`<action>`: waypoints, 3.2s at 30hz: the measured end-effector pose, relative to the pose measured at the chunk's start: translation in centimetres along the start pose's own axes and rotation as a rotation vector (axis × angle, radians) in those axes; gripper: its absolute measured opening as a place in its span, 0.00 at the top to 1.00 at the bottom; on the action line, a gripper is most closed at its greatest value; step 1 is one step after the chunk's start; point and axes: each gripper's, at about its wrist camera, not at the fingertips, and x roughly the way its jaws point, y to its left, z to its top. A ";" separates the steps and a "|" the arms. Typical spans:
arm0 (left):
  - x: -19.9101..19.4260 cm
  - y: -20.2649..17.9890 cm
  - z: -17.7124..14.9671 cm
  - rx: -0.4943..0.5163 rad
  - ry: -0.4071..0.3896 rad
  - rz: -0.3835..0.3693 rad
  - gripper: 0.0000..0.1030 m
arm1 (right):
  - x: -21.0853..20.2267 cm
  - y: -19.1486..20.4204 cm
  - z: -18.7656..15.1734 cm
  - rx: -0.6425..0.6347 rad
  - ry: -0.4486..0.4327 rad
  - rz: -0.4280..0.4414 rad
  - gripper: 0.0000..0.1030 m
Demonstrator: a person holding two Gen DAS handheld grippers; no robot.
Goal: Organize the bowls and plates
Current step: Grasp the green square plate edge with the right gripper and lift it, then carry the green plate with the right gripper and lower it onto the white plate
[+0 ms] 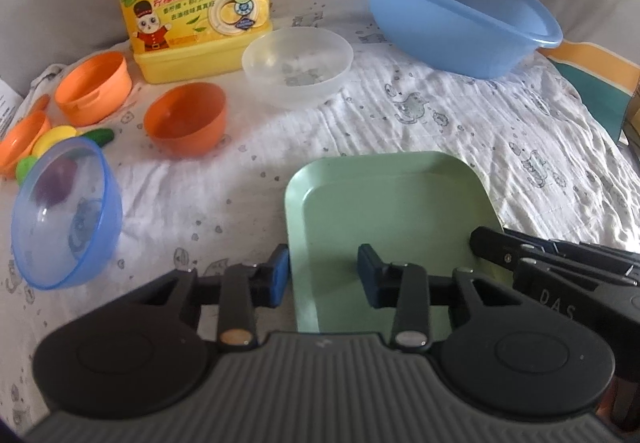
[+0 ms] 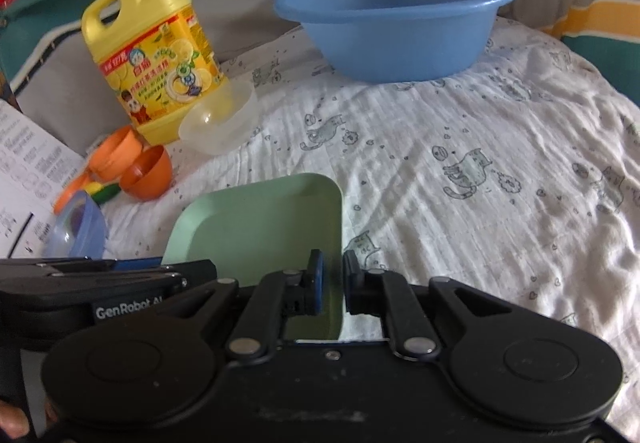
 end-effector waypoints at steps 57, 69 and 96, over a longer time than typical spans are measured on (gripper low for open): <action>-19.9 18.4 -19.8 -0.292 -0.026 0.130 0.69 | -12.9 21.6 -13.0 -0.327 0.286 0.244 0.88; -17.9 18.5 -20.6 -0.278 0.014 0.115 0.69 | -11.2 21.2 -14.1 -0.347 0.333 0.221 0.87; -18.4 18.4 -20.4 -0.283 -0.033 0.142 0.28 | -11.7 20.7 -13.2 -0.356 0.280 0.279 0.22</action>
